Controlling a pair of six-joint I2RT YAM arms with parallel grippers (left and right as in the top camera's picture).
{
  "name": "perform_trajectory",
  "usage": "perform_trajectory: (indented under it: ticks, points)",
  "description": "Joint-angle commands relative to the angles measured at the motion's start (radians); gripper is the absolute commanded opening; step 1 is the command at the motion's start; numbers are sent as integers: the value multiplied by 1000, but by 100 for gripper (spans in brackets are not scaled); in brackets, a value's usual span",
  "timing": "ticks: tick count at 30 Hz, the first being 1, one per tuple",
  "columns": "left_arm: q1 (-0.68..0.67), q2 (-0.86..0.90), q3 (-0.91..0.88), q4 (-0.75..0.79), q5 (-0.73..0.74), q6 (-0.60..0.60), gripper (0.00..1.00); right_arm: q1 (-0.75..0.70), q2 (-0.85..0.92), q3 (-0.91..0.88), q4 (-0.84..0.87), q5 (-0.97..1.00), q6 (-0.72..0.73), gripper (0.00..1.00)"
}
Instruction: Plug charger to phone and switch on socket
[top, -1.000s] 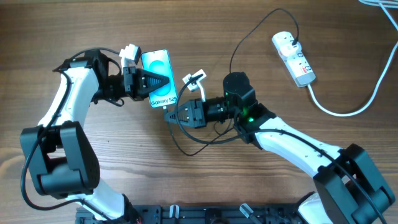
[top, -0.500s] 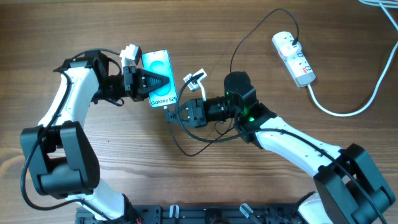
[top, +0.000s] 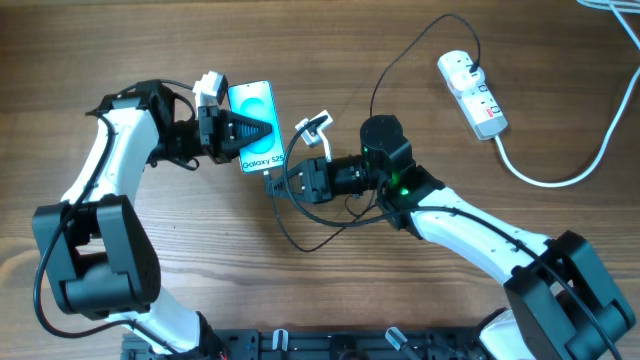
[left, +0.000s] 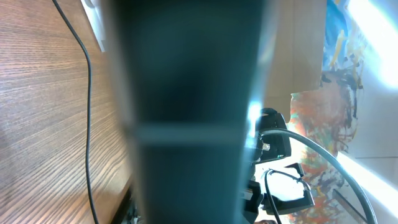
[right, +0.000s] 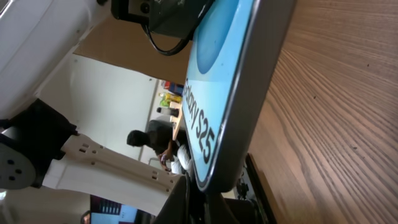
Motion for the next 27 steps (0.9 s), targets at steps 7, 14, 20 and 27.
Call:
perform_trajectory:
  ticks: [7,14,20,27]
  points:
    - [0,-15,4,6,34,33,4,-21,13,6,48,36,108,4]
    - [0,-15,4,6,34,40,4,-21,13,6,53,101,141,4]
    - [0,-15,4,6,34,41,4,-21,13,6,55,157,124,4]
    - [0,-15,4,6,34,40,4,-21,13,6,89,250,113,5]
